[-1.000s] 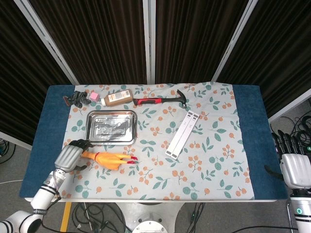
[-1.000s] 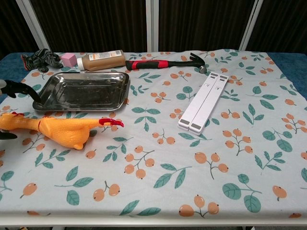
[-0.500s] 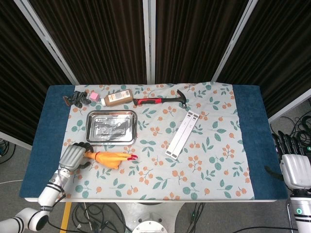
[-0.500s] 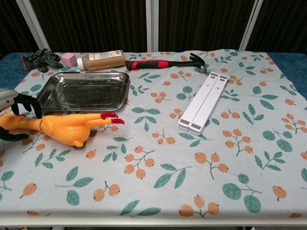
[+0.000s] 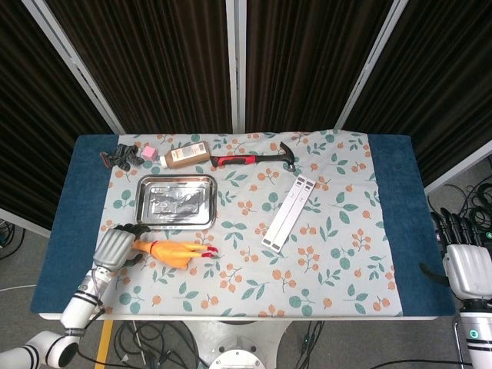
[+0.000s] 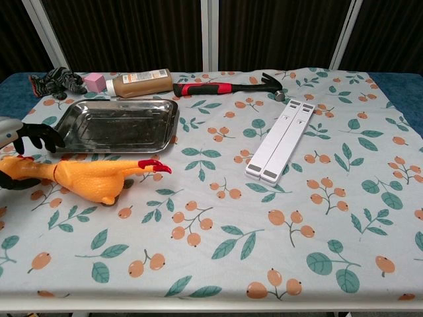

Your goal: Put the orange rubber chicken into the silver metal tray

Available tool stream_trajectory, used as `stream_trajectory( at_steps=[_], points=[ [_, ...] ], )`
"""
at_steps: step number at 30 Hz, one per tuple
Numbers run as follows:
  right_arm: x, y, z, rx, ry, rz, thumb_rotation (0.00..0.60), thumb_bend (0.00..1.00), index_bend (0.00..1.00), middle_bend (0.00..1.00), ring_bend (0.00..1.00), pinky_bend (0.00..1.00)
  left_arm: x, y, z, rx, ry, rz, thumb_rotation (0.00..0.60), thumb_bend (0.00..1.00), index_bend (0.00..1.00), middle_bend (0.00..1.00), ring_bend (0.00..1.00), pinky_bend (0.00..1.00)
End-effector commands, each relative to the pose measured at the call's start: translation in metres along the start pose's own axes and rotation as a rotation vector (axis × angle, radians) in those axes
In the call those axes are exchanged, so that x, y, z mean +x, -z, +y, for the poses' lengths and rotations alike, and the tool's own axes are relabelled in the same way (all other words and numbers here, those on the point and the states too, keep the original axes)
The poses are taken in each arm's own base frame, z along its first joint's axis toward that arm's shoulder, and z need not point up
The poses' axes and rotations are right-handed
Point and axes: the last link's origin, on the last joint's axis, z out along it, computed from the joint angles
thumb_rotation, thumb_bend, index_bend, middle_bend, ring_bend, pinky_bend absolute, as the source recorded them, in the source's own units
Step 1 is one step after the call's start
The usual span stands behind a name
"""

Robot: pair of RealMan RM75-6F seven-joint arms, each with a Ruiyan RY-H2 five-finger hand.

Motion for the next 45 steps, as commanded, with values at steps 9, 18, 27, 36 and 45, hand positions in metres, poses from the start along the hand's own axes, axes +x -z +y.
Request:
stream_trajectory(
  at_steps=[9, 18, 27, 36, 45],
  points=[
    [0.0, 0.002, 0.003, -0.011, -0.004, -0.002, 0.6, 0.08, 0.0, 0.0, 0.0, 0.0, -0.009, -0.005, -0.002, 0.002, -0.001, -0.034, 0.6, 0.31, 0.44, 0.43, 0.36, 0.43],
    [0.002, 0.002, 0.003, -0.003, -0.013, -0.007, 0.6, 0.08, 0.0, 0.0, 0.0, 0.0, -0.012, -0.001, -0.006, -0.051, 0.059, -0.037, 0.6, 0.45, 0.64, 0.66, 0.56, 0.62],
    [0.013, 0.005, -0.005, 0.045, -0.031, -0.007, 0.6, 0.08, 0.0, 0.0, 0.0, 0.0, 0.008, 0.02, -0.013, -0.203, 0.202, -0.071, 0.6, 0.6, 0.74, 0.78, 0.69, 0.74],
    [0.03, 0.004, -0.032, 0.18, -0.061, -0.012, 0.6, 0.09, 0.0, 0.0, 0.0, 0.0, 0.049, 0.02, -0.005, -0.295, 0.462, -0.062, 0.6, 0.66, 0.76, 0.84, 0.74, 0.76],
    [0.058, -0.016, -0.121, 0.566, -0.079, -0.061, 0.6, 0.09, 0.0, 0.0, 0.0, 0.0, 0.098, -0.017, 0.025, -0.364, 0.614, -0.165, 0.6, 0.67, 0.77, 0.84, 0.75, 0.77]
  ],
)
